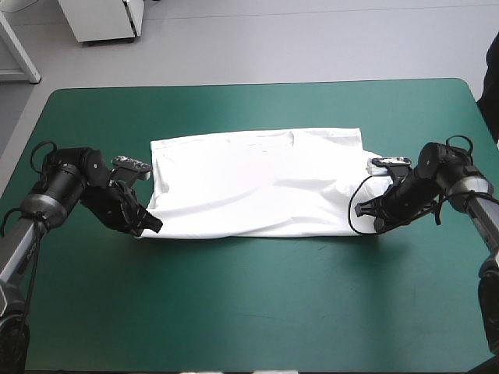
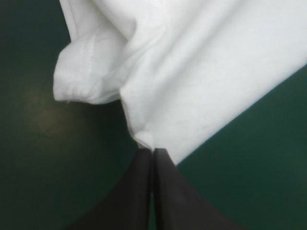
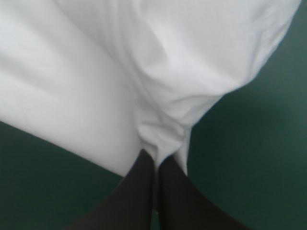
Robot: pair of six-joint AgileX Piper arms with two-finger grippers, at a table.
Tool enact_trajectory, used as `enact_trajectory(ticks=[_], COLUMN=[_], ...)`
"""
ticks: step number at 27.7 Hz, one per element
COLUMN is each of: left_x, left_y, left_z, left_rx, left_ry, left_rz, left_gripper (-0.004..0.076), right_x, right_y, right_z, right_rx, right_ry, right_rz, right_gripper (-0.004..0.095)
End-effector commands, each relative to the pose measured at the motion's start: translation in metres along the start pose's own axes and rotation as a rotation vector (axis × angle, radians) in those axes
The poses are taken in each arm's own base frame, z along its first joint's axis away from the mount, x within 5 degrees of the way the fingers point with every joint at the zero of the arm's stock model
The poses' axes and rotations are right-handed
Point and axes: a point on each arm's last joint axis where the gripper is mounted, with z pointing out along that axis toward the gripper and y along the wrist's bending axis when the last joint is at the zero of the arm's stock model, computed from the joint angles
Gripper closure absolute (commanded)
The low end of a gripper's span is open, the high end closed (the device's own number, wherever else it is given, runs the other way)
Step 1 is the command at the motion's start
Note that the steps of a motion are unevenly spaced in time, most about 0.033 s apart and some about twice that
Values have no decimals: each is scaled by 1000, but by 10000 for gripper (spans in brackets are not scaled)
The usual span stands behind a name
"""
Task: Fold the cloth
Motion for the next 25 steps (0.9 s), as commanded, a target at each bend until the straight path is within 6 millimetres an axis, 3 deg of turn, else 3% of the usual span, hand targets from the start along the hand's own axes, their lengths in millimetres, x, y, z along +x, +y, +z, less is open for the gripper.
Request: enact_trajectory(ticks=[1,4,9,15,20,25], left_x=[17,21,22,26,40,57], left_y=[-7,-8,-9,-13,-15,-14], left_z=[-10,-6,-6,-16,-39,-79], left_rx=[15,23,31,28,-54,-222], left_ry=[29,41,45,6,-58,-218], left_rz=[2,-4,-19,-25,-30,-29], left_gripper=[746,746,737,582,460,449], right_x=[10,24,31,37,44,47], right_y=[4,5,7,14,19,24], right_z=[-20,-18,-25,-35,-49,-81], right_rx=[13,23,22,-17,-10,40], right_ry=[-47,-17,-23,-21,-58,-185], right_rz=[-21,-26,-23,-15,-29,-50], right_gripper=[921,921,910,728,522,456])
